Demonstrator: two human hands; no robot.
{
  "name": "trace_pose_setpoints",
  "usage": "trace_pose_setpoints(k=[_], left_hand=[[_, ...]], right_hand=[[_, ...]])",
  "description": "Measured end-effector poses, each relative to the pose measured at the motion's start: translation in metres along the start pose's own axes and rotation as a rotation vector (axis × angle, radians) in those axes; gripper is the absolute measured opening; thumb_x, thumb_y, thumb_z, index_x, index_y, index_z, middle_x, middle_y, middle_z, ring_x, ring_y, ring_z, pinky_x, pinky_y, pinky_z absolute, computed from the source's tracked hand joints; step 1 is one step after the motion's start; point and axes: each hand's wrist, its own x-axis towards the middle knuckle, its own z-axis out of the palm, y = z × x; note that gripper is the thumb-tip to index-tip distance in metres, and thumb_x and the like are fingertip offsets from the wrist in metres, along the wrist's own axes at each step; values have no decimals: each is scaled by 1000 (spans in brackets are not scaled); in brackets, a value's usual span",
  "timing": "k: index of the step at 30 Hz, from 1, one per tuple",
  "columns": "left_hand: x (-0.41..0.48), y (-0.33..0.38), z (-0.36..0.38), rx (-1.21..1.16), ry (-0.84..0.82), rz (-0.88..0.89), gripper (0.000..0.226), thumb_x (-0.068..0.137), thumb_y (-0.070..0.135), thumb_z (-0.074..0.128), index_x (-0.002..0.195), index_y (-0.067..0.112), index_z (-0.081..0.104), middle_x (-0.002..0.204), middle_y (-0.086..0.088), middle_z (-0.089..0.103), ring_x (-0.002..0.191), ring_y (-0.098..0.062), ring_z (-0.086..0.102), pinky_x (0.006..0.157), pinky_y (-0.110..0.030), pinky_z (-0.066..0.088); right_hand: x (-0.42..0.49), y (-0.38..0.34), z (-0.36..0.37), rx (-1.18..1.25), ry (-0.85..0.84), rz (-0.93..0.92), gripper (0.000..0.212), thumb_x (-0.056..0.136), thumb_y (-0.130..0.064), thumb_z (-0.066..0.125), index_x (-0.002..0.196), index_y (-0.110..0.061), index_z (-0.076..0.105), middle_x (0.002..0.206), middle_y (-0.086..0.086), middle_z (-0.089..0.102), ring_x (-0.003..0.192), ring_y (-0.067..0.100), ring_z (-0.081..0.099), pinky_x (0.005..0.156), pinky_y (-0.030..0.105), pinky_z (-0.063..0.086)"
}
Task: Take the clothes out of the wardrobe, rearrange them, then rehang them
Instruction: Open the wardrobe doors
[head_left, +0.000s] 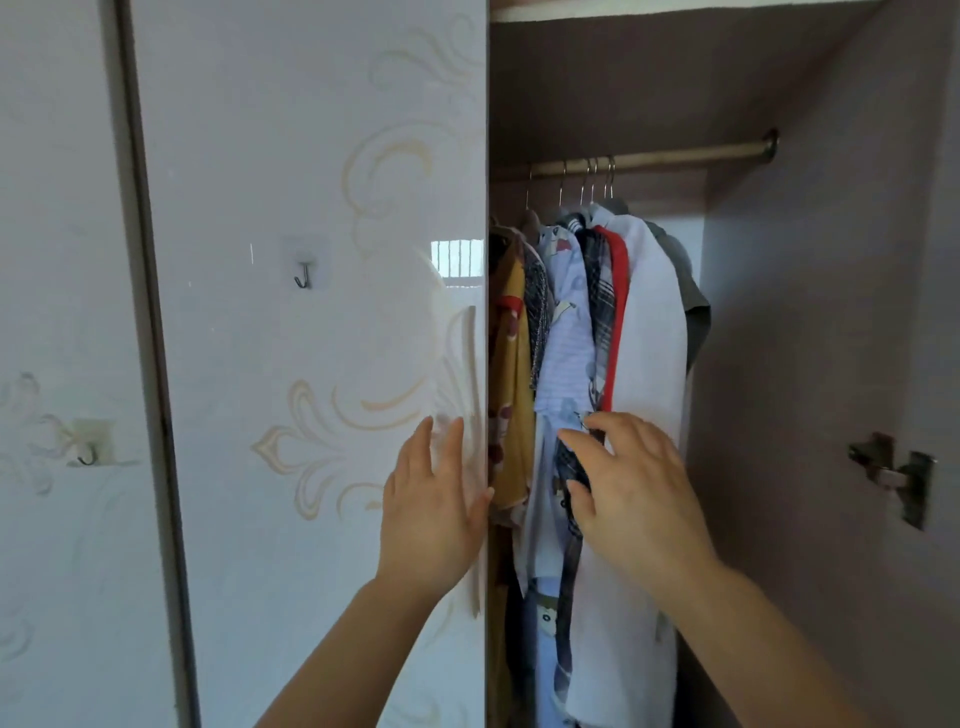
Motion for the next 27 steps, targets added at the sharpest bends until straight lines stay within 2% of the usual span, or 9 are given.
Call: trace_pose_setpoints(k=[4,9,11,15,17,19,23,25,27], left_hand=[[21,-15,22,-75,12,-53,75,82,44,43,143,2,28,139,-26,40,126,-41,42,98,-48,41],[27,-11,40,-174,184,-48,72,80,37,47,137,-2,27,122,-23,51,111,-32,42,97,-41,39],[24,-5,43,-208,184,-71,77,77,36,50,139,-1,25,120,-22,49,110,-32,40,99,-40,33],[23,-4,41,-310,142,-145,83,75,29,62,145,8,22,120,-20,47,111,-36,42,96,-44,36],[21,-6,32,-361,111,-154,83,77,32,59,147,11,21,122,-19,46,114,-34,40,97,-37,31],[15,-6,19,-395,97,-153,82,78,34,57,148,13,19,123,-14,44,116,-25,34,97,-30,27],[-1,-7,-11,-443,82,-166,85,76,49,50,148,20,17,125,-3,40,114,-8,27,98,-25,25],[-12,-8,-30,-453,78,-178,84,75,54,48,148,27,16,128,5,36,114,1,24,98,-18,22],[-23,-11,-49,-453,90,-180,80,75,55,51,144,36,15,129,14,33,116,7,23,97,-17,23]], right_hand=[[17,-7,30,18,0,3,47,59,-13,82,104,-11,70,104,12,64,94,32,62,84,44,50],[24,-11,50,18,-6,31,50,57,-13,83,105,-12,70,105,13,65,97,33,62,85,46,51],[23,-12,53,20,-14,28,50,58,-14,83,105,-12,69,106,13,64,98,34,62,86,47,51],[21,-13,50,55,5,30,48,63,-11,80,110,-11,67,108,12,63,100,33,60,89,45,48],[21,-14,45,98,23,26,47,67,-9,77,112,-11,65,109,12,62,101,32,60,90,44,47],[21,-16,38,159,26,17,48,71,-8,75,117,-12,63,111,12,61,101,32,59,89,44,47],[24,-24,25,362,-54,46,54,85,-15,64,136,-19,47,125,10,54,114,28,51,96,42,44],[27,-32,16,480,-107,24,63,88,-19,61,143,-27,31,134,6,47,123,24,43,103,37,37],[32,-44,8,572,-149,-20,71,89,-24,59,141,-39,13,144,0,36,131,17,33,107,31,28]])
